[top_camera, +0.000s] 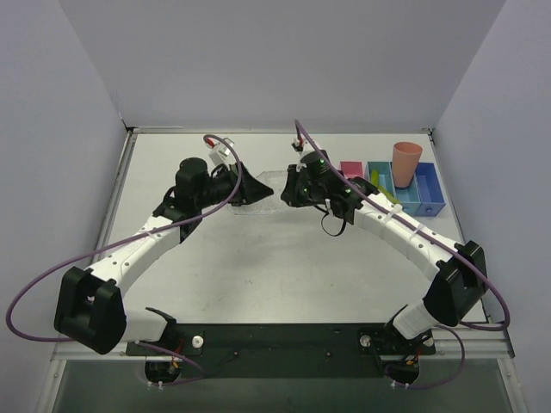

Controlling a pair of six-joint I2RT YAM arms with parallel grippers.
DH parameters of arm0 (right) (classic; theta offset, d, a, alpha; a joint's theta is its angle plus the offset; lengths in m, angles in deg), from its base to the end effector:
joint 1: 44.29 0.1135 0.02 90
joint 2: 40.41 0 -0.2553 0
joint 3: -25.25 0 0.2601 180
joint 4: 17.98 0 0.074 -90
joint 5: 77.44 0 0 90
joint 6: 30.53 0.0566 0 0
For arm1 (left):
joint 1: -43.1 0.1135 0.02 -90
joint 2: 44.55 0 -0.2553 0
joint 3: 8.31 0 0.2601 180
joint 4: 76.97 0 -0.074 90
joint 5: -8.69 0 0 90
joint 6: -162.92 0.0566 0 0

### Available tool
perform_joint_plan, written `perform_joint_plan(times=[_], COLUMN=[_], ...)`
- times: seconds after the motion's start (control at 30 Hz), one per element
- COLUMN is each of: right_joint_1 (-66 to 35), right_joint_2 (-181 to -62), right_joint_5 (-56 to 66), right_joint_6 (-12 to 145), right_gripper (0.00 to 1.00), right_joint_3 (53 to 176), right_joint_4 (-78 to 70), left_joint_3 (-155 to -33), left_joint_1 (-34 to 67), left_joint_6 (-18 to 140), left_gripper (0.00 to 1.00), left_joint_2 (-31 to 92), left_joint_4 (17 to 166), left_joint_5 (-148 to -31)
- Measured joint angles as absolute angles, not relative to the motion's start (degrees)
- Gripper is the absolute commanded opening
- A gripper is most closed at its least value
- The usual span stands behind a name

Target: Prepare toiletry sets of a toothbrush and toothpaste on the tray

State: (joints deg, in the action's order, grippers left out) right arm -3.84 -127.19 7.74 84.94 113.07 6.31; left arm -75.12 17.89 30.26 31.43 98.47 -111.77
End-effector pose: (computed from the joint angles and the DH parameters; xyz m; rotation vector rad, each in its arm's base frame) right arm 0.2903 0.2537 0.3216 -0.3268 2.0452 0.8151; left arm 0.2902 -0.1683 0.2906 0.1155 1.9793 -1.2877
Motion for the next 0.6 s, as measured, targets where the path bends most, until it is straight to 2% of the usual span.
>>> perform_joint_plan(times=[0.17, 0.23, 0.33, 0.6], right_joint_1=[-5.8, -6.5, -7.0, -7.5], right_joint_2=[-126.9, -126.9, -127.3, -136.8], right_joint_5=[9.4, 10.1, 11.6, 12.4], right_joint_6=[84.7, 84.7, 84.7, 85.4], right_gripper=[0.0, 0.0, 0.0, 0.0], right_joint_3=[113.1, 113.1, 113.6, 121.8], right_joint_4=[7.9, 9.0, 11.0, 13.9], left_joint_3=[-76.8, -78.2, -80.6, -81.8], left_joint_1=[17.9, 17.9, 17.7, 19.0], left_joint_6=[34.6, 37.8, 45.0, 58.7], left_gripper=[0.64, 0.67, 0.75, 0.77], left_joint_2=[30.8, 29.9, 27.5, 18.6], left_joint_4=[95.3, 91.4, 85.0, 75.8], left_joint_5=[-111.6, -110.0, -104.9, -89.8])
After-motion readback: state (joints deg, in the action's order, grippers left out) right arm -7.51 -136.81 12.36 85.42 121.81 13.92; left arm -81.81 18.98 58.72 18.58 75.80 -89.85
